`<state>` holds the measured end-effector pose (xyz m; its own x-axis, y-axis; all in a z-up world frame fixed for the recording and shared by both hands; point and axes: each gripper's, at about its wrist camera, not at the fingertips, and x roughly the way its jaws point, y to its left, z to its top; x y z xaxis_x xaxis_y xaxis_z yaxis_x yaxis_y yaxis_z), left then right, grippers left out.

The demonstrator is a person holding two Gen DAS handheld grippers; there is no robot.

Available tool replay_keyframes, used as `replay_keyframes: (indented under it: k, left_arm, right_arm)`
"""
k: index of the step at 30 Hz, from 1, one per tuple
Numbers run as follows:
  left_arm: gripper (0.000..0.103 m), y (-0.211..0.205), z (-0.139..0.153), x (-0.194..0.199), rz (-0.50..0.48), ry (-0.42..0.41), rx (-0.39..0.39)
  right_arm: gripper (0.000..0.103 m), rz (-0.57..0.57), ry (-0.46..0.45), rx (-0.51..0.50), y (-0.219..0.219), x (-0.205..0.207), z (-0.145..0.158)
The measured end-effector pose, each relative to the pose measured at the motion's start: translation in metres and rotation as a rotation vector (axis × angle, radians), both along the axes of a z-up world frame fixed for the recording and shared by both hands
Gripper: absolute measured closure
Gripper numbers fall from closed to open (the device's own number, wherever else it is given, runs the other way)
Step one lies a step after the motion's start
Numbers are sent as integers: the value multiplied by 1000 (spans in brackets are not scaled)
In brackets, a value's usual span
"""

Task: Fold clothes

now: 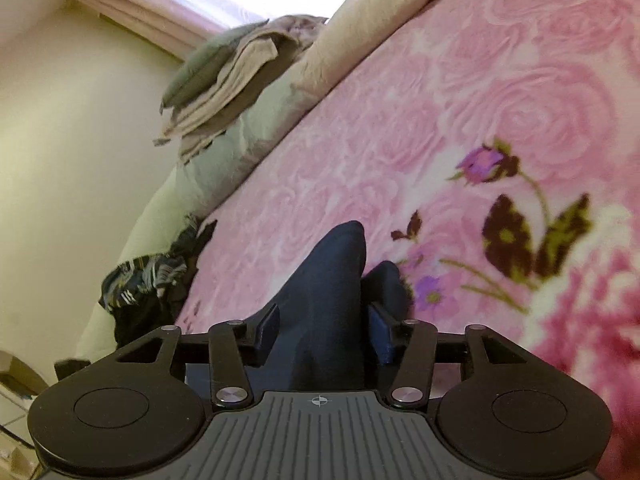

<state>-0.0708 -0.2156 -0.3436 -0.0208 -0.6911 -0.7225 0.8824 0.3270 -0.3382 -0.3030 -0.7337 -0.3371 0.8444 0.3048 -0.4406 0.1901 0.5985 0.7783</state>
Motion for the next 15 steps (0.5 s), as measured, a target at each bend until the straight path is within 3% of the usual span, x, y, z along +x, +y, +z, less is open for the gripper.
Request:
replay_keyframes:
  k: [5, 10, 15]
  left_arm:
    - [73, 18, -7, -30, -78, 70, -5]
    - [73, 19, -18, -38, -89, 51, 5]
    - [73, 39, -12, -19, -27, 135, -53]
  right_arm:
    - [52, -15, -23, -3, 16, -19, 7]
    - [52, -34, -14, -11, 25, -27, 11]
    - [52, -25, -23, -30, 25, -32, 17]
